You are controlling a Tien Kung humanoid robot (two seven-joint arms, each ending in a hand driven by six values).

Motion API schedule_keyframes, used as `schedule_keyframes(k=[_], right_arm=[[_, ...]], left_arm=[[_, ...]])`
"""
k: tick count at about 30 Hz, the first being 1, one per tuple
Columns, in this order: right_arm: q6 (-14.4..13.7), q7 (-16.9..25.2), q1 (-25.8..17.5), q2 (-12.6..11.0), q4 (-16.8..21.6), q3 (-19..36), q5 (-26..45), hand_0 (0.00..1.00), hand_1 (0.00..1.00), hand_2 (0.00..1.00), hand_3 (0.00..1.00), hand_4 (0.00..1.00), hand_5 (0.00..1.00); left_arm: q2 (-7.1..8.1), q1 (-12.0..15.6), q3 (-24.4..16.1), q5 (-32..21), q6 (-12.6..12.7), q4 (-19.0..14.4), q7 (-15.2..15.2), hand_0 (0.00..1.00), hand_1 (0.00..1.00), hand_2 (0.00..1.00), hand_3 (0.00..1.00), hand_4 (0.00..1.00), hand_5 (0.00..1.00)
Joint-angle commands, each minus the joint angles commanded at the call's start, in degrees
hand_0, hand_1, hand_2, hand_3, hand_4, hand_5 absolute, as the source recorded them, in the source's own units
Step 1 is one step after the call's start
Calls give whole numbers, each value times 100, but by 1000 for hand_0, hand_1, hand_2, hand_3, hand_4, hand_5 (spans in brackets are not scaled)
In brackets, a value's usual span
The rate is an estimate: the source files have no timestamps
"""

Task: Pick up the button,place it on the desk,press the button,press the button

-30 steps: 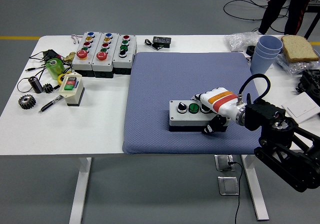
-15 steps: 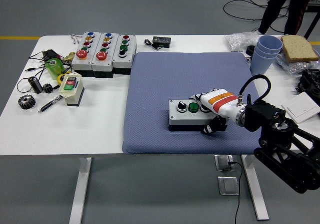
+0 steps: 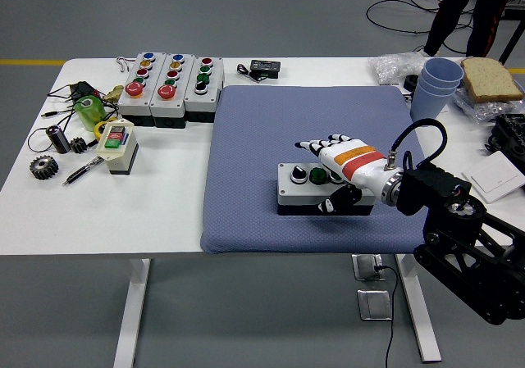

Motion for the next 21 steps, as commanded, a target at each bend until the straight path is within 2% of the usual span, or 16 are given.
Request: schedule_keyframes(k=[2,3,4,8,9,10,14,15,20,21], right_arm=[[-121,37,-54,-7,188,67,99,997,900,969,998,973,230],[-330,77,-106,-16,342,148,283,940,876,944,998,959,226],[-405,86,-117,-18,383,166,338,940,876,944,998,959,226],[-1203,589,-258,-96,682,463,1243,940,876,944,998,959,226],[-1353,693,-279,-114,715,495,1503,803,759,797,778,765,163],[-1496,823,-321,-144,783,568,1764,803,759,797,778,765,163],[-1841,1176,-464,-202,997,870,2695,803,759,797,778,765,163],[-1895,1221,-485,-207,1025,941,2956,755,719,724,700,715,185],[-1874,1247,-697,-351,952,1652,4144,755,719,724,700,715,185],[-1880,1247,-720,-369,936,1757,4404,778,739,764,746,732,221]], left_arm=[[0,-3,11,-15,1,0,-5,638,676,695,614,353,657],[0,-7,22,-22,2,0,-8,638,676,695,612,353,657],[0,-8,24,-24,2,0,-9,638,676,695,612,353,657],[0,-14,28,-30,0,0,-12,638,676,695,612,353,657],[0,-15,21,-22,-1,0,-9,638,676,695,611,352,657],[0,-19,18,-2,-4,0,-4,638,676,695,611,352,657],[0,-22,3,28,-4,0,7,638,676,695,611,352,657],[0,-23,5,26,-4,0,8,638,676,694,612,352,657],[0,-24,-3,47,-7,0,12,638,676,694,612,352,657],[0,-24,-6,52,-8,0,12,637,676,694,612,352,657]])
